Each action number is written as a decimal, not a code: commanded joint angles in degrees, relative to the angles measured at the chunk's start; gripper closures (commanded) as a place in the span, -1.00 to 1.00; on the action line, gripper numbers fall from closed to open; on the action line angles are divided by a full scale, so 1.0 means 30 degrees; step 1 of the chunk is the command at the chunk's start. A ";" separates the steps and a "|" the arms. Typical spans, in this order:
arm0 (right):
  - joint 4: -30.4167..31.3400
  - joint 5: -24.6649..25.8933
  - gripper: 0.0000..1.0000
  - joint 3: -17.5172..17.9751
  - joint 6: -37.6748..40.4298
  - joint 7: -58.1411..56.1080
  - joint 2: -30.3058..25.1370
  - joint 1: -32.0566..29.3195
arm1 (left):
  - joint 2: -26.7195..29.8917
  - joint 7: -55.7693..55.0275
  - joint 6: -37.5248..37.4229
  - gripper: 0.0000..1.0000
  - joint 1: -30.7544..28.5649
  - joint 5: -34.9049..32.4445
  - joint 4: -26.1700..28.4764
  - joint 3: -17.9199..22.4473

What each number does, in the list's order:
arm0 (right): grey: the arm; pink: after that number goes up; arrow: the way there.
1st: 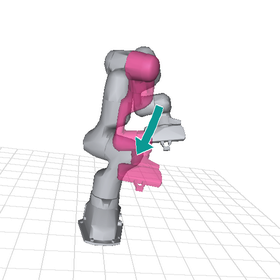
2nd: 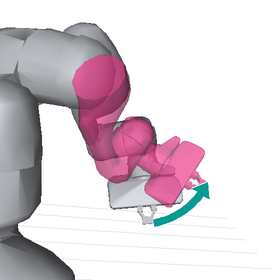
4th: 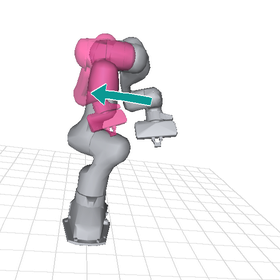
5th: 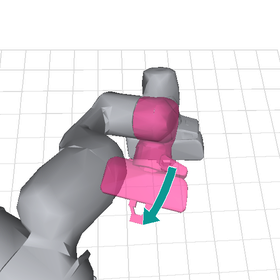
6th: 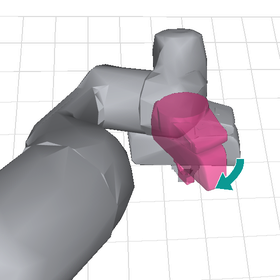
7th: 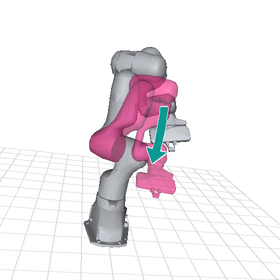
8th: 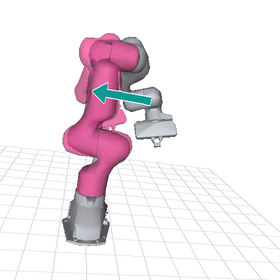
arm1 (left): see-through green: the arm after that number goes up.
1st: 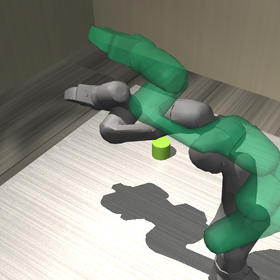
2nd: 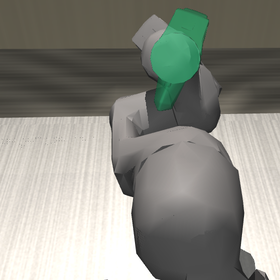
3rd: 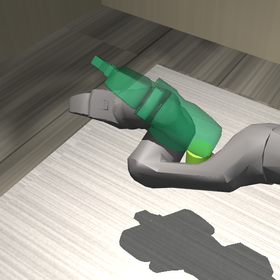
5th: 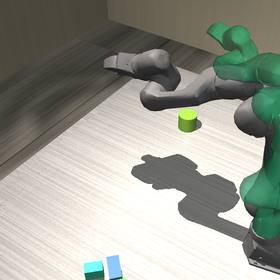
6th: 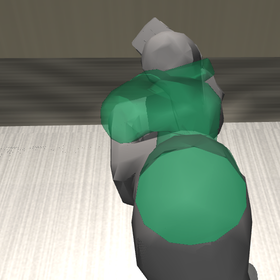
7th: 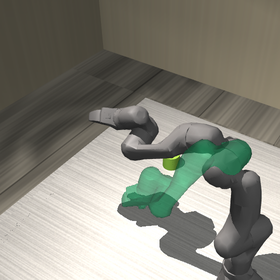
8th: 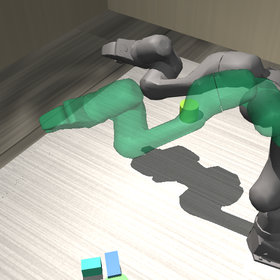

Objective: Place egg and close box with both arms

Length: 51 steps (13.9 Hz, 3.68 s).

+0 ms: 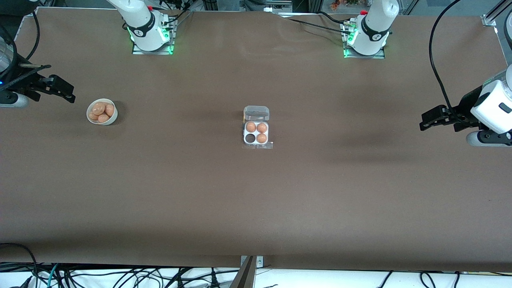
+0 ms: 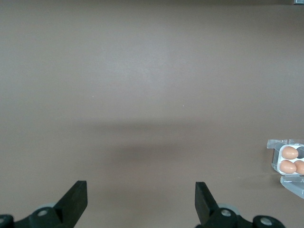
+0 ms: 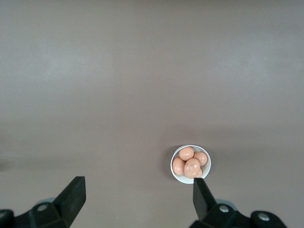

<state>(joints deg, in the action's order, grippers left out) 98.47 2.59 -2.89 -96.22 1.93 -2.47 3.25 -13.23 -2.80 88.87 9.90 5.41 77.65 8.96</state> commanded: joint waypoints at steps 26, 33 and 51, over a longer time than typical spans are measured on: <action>0.0018 0.0132 -1.00 -0.0034 0.0227 -0.0322 -0.0084 -0.0059 | 0.0160 0.0171 -0.0356 -1.00 -0.0079 0.0041 -0.0218 0.0147; 0.0018 0.0103 -1.00 -0.0034 0.0227 -0.0351 -0.0055 -0.0059 | 0.0161 0.0171 -0.0385 -1.00 -0.0137 0.0041 -0.0218 0.0118; 1.0496 0.1070 -1.00 -0.2668 -0.8843 -0.0586 0.0212 -0.0557 | 0.0161 0.0113 -0.0385 -1.00 -0.0050 0.0099 -0.0189 0.0089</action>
<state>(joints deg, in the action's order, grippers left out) 122.13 4.99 -9.56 -117.00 1.02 2.77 1.66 -13.17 -2.80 88.76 9.66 5.42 77.62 9.22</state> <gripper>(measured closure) 0.000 0.000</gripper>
